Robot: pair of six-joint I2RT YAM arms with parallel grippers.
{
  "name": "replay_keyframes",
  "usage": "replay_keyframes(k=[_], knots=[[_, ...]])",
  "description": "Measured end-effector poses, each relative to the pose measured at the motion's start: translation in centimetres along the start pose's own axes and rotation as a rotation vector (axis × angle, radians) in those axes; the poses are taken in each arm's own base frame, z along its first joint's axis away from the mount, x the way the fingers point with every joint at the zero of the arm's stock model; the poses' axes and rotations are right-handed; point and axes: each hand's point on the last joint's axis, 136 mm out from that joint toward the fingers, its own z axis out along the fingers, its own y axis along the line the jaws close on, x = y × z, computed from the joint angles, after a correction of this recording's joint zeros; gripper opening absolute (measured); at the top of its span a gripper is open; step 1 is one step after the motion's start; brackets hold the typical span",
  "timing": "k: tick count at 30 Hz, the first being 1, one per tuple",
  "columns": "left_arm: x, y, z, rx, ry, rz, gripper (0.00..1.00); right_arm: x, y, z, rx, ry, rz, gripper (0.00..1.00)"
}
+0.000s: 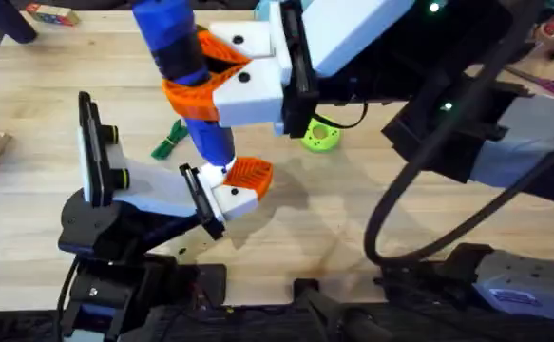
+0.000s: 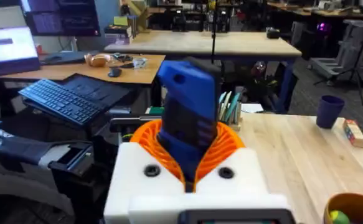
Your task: Pick up the gripper from the table and insert it into the empty holder that is missing its gripper. Then pick up a screw, insert it into the mounting hole, and use the screwdriver to tighten it. Finally, clean up the table by picking up the vegetable and placing it into the bucket.
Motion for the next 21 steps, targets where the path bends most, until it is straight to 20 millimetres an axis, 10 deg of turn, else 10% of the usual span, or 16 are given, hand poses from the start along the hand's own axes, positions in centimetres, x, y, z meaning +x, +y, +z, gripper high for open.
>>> replay_keyframes(k=[12,21], knots=[[0.0,0.0,0.0,-0.001,0.0,0.0,0.007,-0.3,-0.8,-0.6,0.018,-0.007,0.008,0.046],[0.0,0.2,0.0,-0.013,-0.002,0.0,0.007,0.2,-7.3,-4.4,0.212,0.121,0.127,0.046]])
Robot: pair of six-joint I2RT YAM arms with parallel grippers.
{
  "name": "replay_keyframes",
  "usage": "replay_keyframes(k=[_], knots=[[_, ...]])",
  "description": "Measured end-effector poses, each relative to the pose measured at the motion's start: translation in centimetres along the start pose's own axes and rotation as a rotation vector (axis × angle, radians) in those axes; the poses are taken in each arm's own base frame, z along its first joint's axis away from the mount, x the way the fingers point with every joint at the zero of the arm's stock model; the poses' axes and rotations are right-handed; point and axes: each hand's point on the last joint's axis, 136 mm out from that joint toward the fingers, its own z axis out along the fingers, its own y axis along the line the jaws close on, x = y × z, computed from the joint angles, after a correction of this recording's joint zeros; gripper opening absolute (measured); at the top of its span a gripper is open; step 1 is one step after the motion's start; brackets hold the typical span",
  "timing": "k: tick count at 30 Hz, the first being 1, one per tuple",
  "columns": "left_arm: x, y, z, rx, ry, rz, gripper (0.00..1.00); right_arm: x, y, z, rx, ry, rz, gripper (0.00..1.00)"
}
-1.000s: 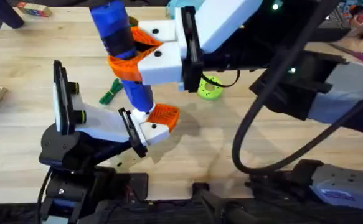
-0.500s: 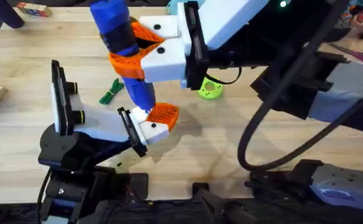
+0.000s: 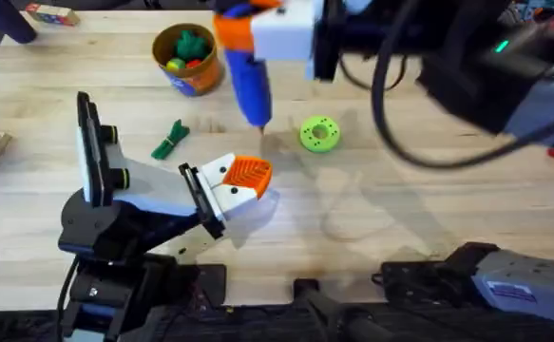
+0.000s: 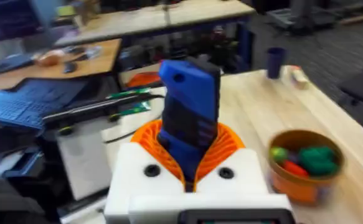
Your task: Pick up the gripper from the table and insert it into the empty holder that is missing its gripper. Then pick up a screw, insert it into the mounting hole, and use the screwdriver to tighten it. Finally, clean up the table by picking up the vegetable and placing it into the bucket.
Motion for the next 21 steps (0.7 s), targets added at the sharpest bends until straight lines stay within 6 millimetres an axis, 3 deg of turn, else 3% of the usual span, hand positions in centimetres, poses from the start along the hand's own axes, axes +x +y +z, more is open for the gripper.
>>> replay_keyframes(k=[6,15,21], knots=[[0.0,0.2,0.0,-0.014,-0.002,0.0,0.007,-0.8,-3.3,-1.7,0.131,0.073,0.012,0.049],[0.0,0.3,0.0,-0.016,-0.002,0.0,0.007,-0.3,-4.5,-2.2,0.19,0.096,0.008,0.046],[-0.1,0.4,0.0,-0.021,-0.003,0.0,0.007,0.6,-8.4,-4.0,0.398,0.133,0.006,0.046]])
